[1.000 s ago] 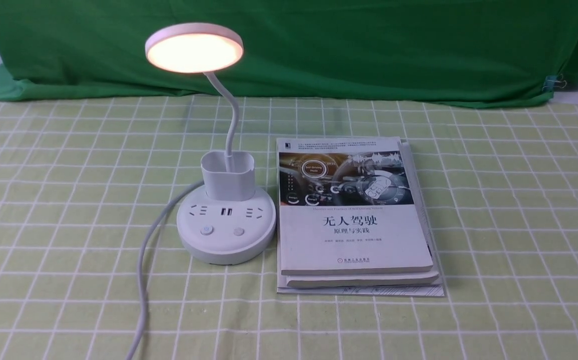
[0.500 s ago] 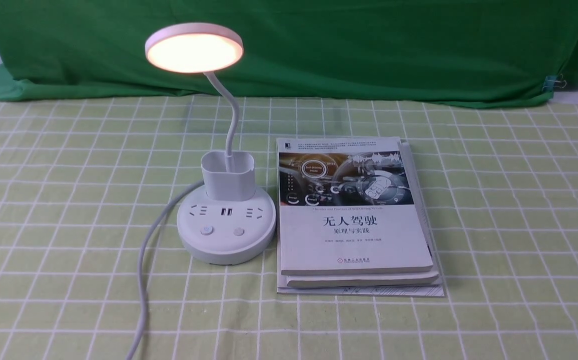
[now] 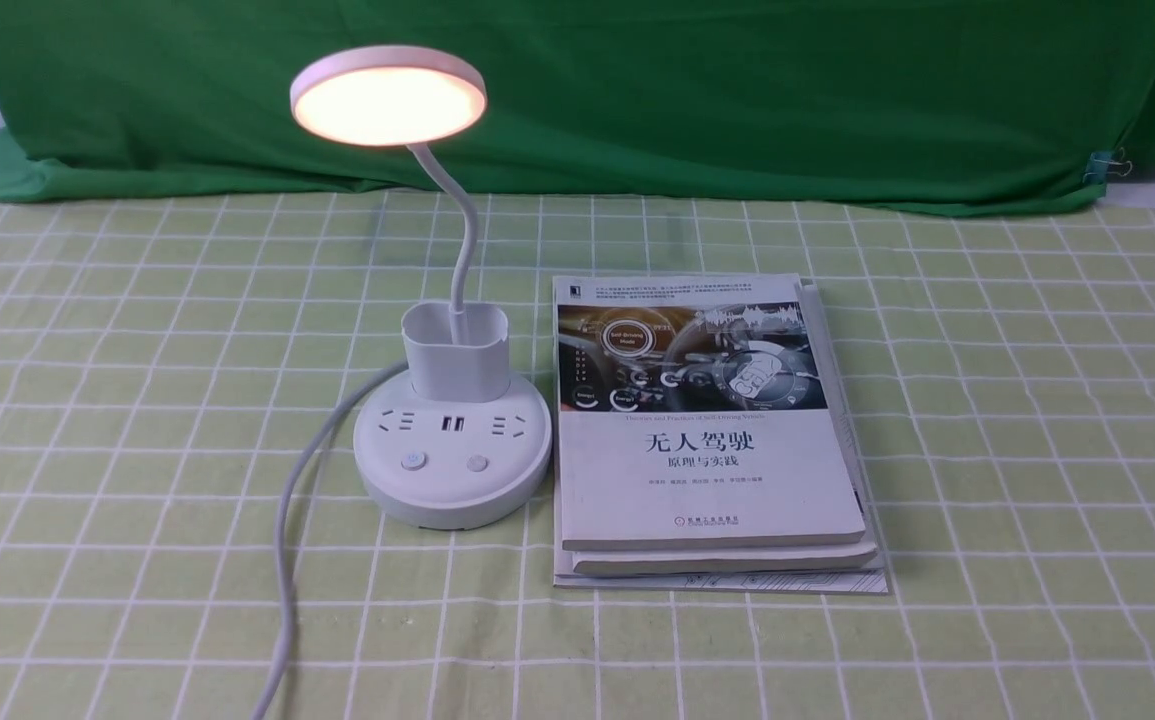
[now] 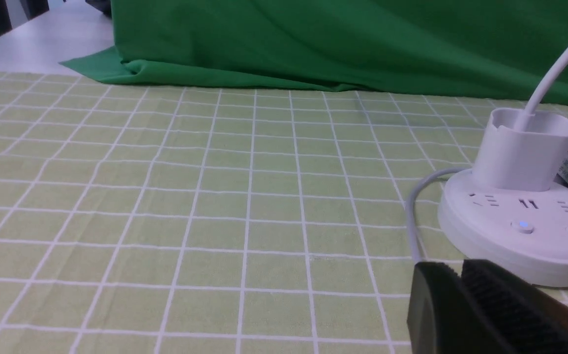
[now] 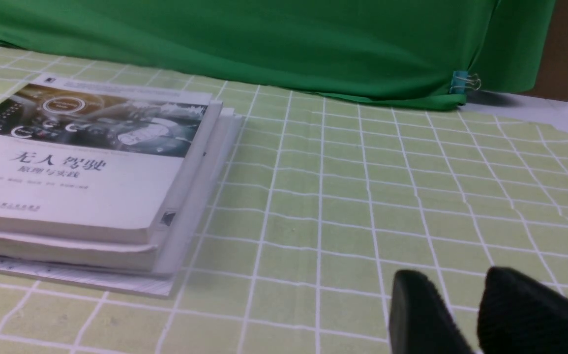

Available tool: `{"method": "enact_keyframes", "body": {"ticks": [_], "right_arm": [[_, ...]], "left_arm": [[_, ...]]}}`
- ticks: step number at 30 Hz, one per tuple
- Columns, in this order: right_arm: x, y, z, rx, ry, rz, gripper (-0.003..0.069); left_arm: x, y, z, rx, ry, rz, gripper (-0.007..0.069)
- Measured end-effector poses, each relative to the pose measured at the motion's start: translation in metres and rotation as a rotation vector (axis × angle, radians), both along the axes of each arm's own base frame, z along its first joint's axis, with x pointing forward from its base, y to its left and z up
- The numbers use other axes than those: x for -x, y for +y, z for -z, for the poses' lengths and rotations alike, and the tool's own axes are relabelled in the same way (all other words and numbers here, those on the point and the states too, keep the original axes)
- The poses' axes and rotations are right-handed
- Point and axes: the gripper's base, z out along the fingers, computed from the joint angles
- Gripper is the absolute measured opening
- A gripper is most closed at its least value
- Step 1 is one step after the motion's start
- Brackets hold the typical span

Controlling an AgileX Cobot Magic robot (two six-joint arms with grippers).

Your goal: Turn on the table lamp on the green coffee tablecloth with your hand.

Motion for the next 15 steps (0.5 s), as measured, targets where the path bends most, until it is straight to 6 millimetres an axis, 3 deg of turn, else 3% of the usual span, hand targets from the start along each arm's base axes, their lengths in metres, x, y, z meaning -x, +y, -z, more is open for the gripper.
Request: {"method": "enact_keyframes", "body": {"ticks": [15], "right_arm": [[0.0000,0.0000,0.0000,0.000,0.000,0.000,0.0245]], "left_arm": [[0.0000,0.0000,0.0000,0.004,0.000,-0.001,0.0066]]}}
